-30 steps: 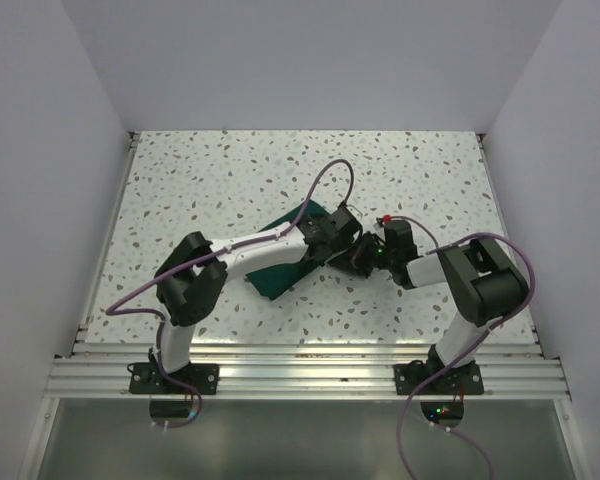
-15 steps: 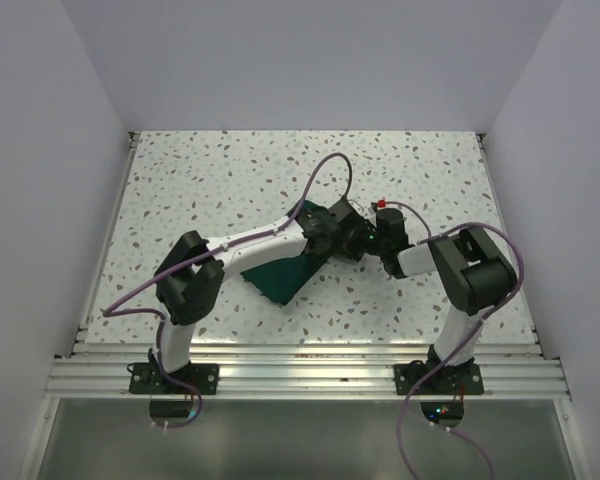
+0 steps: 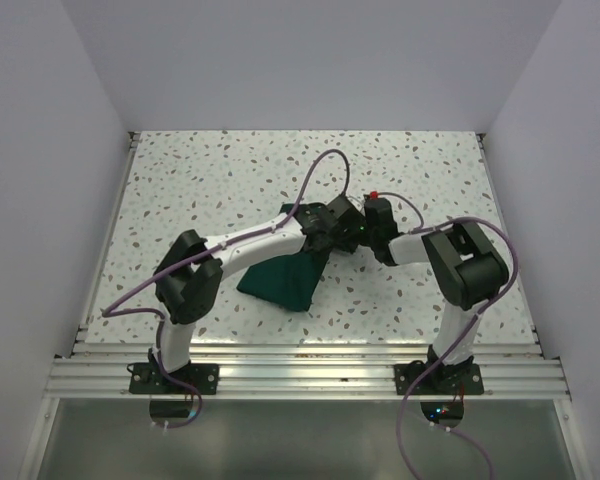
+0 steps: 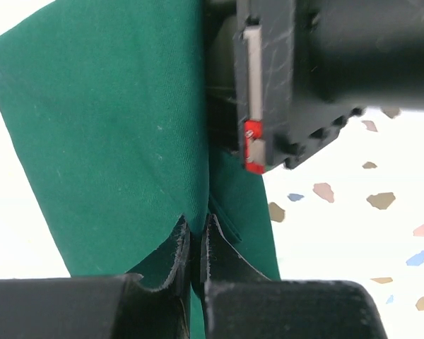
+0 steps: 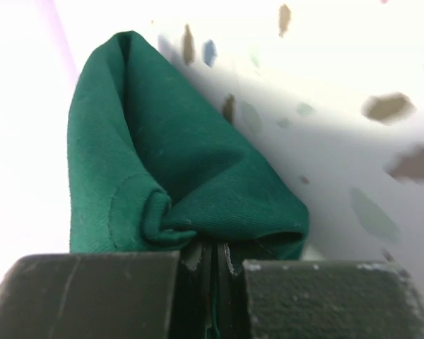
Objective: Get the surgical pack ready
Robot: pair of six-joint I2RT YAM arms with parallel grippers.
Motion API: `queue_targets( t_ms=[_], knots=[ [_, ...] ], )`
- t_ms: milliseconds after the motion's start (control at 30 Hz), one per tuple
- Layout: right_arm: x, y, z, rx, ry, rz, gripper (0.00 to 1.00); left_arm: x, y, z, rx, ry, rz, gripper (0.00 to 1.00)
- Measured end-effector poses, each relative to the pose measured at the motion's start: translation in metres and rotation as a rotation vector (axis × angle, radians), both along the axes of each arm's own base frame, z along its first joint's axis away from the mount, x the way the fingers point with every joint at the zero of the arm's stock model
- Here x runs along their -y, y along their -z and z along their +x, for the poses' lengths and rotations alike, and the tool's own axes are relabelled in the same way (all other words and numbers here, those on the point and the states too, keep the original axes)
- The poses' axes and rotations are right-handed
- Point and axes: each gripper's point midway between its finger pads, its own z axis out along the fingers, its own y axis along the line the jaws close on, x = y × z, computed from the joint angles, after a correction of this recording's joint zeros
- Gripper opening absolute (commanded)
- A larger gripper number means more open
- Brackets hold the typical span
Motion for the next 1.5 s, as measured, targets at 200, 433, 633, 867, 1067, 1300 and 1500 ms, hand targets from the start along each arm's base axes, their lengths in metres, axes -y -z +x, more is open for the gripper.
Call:
queue_targets(
  t_ms=[200,433,633,867,1067,1300,1500],
  knots=[
    [0.045,-0.014,-0.009,-0.055,0.014,-0.092,0.00,0.006,0.005,-0.009,-0.034,0.034,-0.018,0.08],
    [0.088,-0.042,-0.010,-0.057,0.027,-0.140,0.00,0.010,0.013,-0.023,-0.091,0.066,-0.054,0.43],
    [0.077,-0.063,-0.007,-0.033,-0.044,-0.110,0.00,0.010,0.005,-0.042,-0.129,0.105,-0.124,0.39],
    [0.070,-0.093,0.002,0.021,-0.098,-0.095,0.00,0.015,0.010,-0.060,-0.178,0.144,-0.204,0.30],
    [0.057,-0.081,0.005,0.007,-0.177,-0.026,0.00,0.017,0.026,-0.074,-0.238,0.149,-0.246,0.32],
    [0.058,-0.003,-0.030,-0.180,-0.241,-0.013,0.00,0.011,0.037,-0.076,-0.272,0.092,-0.262,0.33],
    [0.066,0.002,-0.034,-0.156,-0.269,-0.057,0.00,0.004,0.037,-0.078,-0.285,0.041,-0.272,0.43]
  ],
)
